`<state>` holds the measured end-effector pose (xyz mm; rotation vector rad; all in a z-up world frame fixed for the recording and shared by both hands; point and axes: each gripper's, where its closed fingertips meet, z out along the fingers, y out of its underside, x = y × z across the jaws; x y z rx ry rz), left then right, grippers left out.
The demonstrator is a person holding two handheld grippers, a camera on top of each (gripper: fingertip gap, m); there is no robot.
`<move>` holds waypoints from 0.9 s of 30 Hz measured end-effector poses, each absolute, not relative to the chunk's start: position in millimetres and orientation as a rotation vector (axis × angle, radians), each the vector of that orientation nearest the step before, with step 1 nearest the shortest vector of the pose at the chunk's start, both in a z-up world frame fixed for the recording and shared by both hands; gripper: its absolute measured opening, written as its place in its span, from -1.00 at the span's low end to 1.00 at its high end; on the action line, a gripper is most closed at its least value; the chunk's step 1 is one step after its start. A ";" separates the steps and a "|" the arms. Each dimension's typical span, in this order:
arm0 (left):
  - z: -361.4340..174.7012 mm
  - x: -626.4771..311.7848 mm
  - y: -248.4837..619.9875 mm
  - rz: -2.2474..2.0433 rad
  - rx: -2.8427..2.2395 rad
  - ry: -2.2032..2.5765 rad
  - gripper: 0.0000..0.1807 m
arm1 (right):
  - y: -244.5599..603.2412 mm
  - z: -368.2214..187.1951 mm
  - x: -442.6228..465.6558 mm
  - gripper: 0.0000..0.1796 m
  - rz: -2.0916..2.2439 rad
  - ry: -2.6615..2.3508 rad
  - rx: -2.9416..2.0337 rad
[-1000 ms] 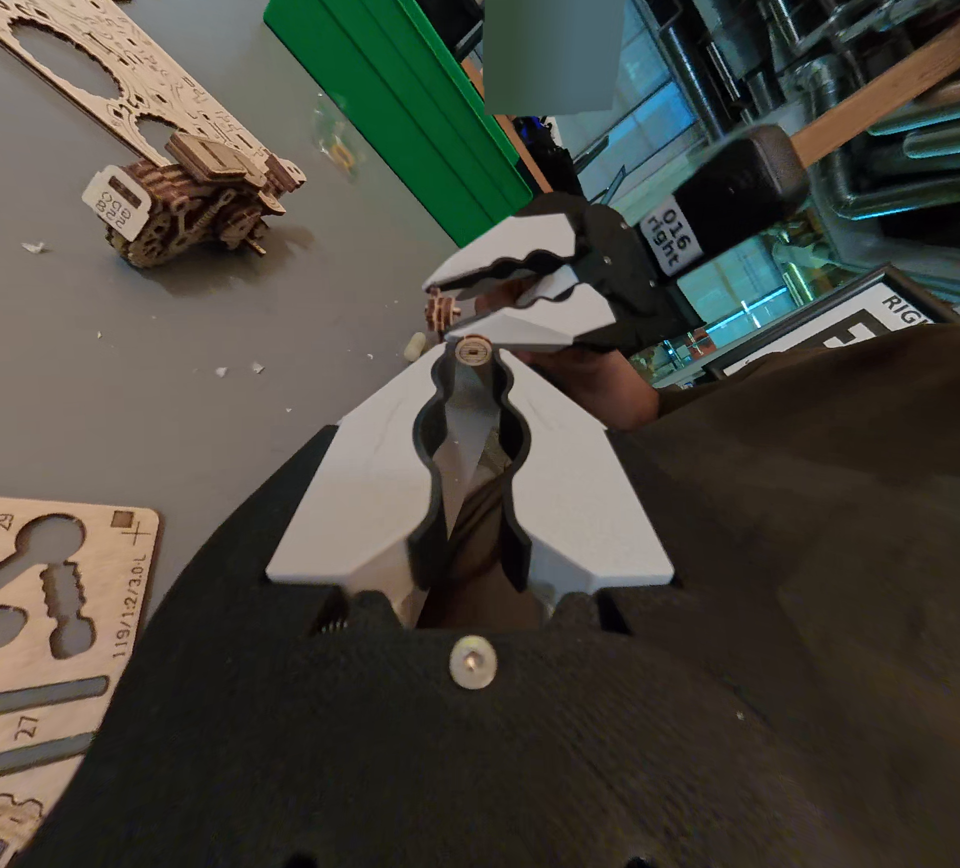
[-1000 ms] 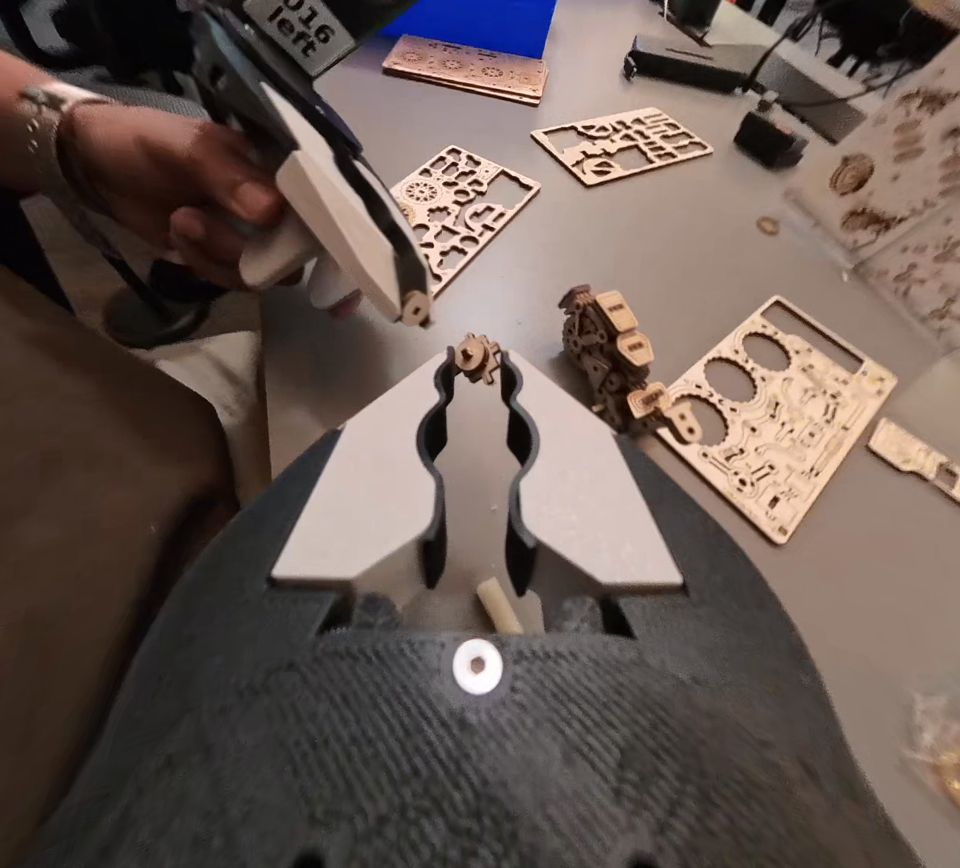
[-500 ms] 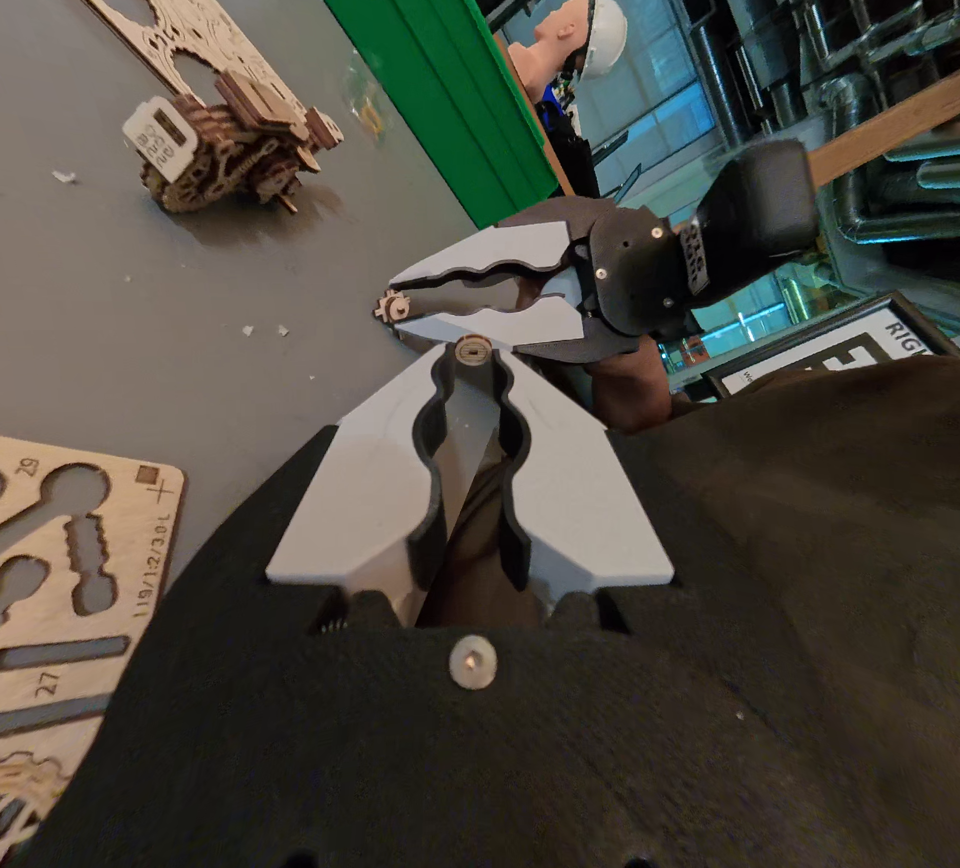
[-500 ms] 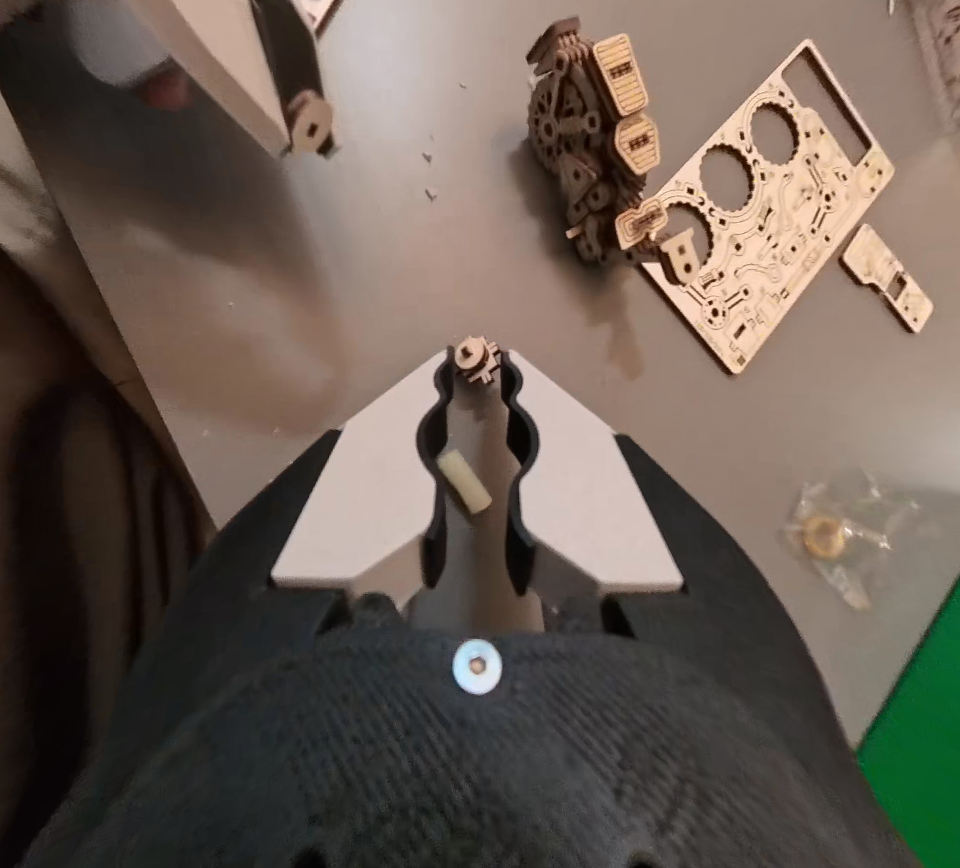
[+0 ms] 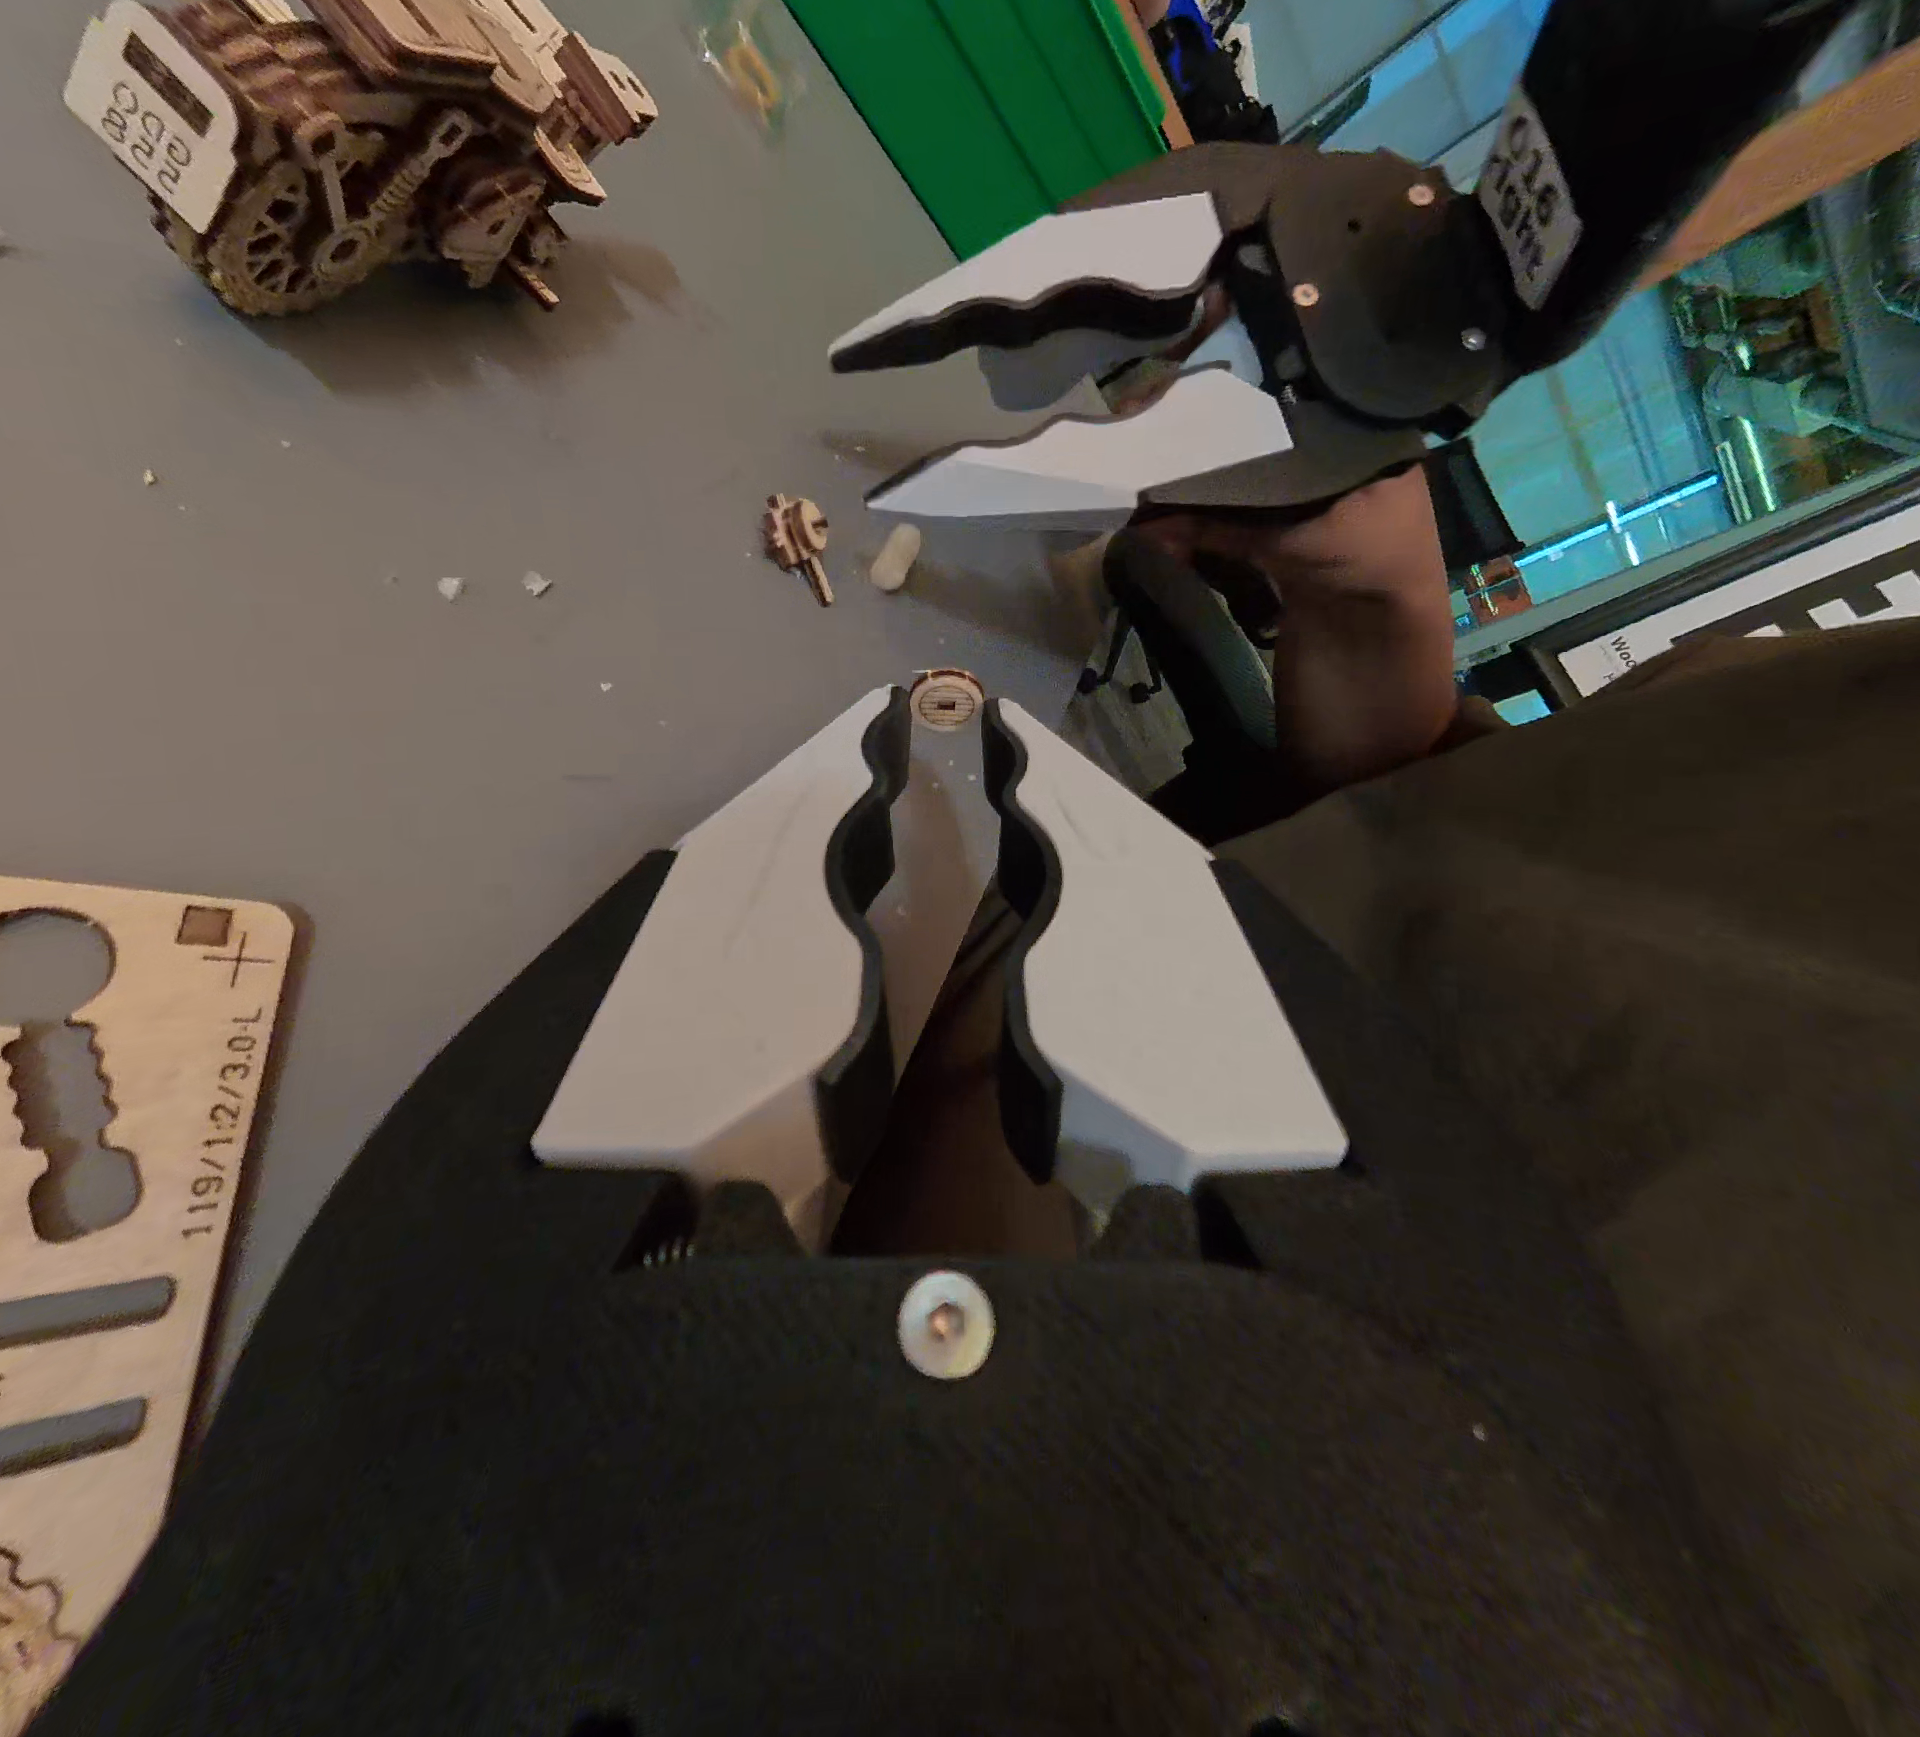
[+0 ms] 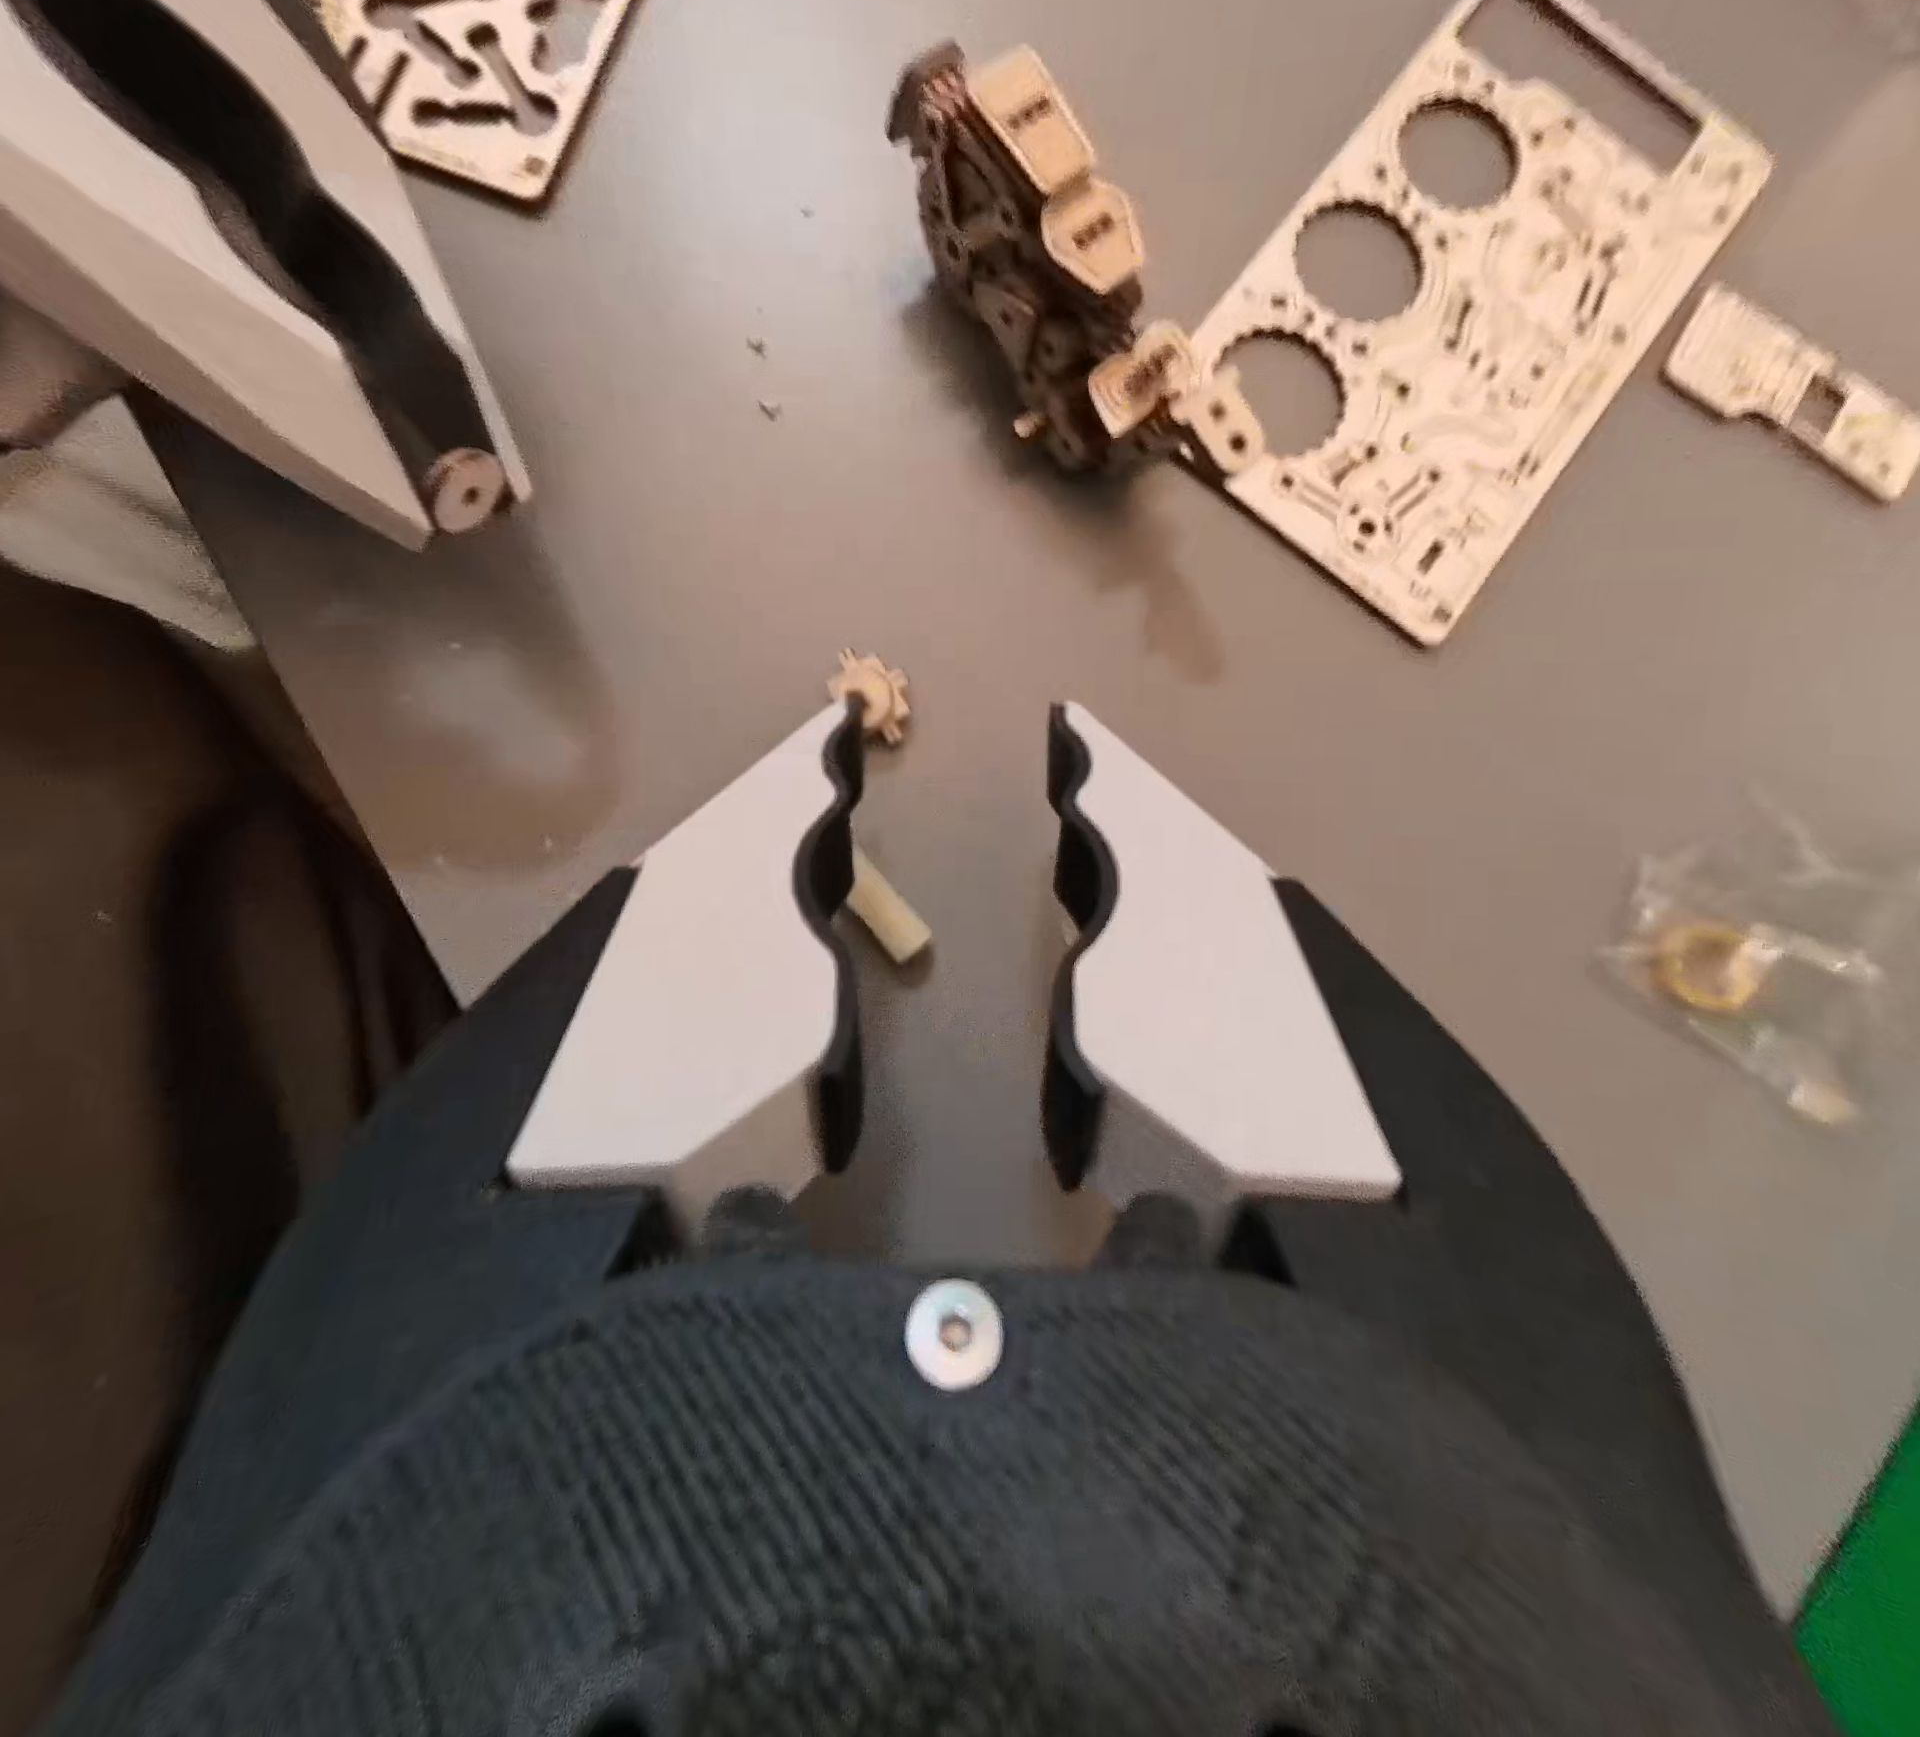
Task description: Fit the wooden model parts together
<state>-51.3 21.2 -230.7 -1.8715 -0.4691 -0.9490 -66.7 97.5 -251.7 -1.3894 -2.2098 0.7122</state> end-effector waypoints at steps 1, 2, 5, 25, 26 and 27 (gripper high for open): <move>-229.8 -50.3 22.3 -0.954 -1.868 -0.471 -0.87 | 101.2 -254.9 -63.7 -0.64 0.725 -2.212 -1.431; -228.6 -49.5 23.8 -0.958 -1.861 -0.472 -0.87 | 102.3 -259.6 -60.6 -0.65 0.745 -2.219 -1.471; -224.8 -48.9 32.5 -0.939 -1.855 -0.462 -0.87 | 97.1 -270.6 -54.9 -0.67 0.840 -2.239 -1.545; -251.7 -61.6 77.1 -0.821 -2.018 -0.483 -0.86 | 71.2 -268.2 -55.8 -0.67 1.265 -2.294 -1.529; -253.2 -62.5 76.7 -0.803 -2.034 -0.477 -0.86 | 70.8 -268.1 -55.6 -0.67 1.272 -2.295 -1.528; -255.0 -62.3 76.1 -0.786 -2.054 -0.463 -0.86 | 70.5 -268.0 -55.5 -0.67 1.278 -2.295 -1.528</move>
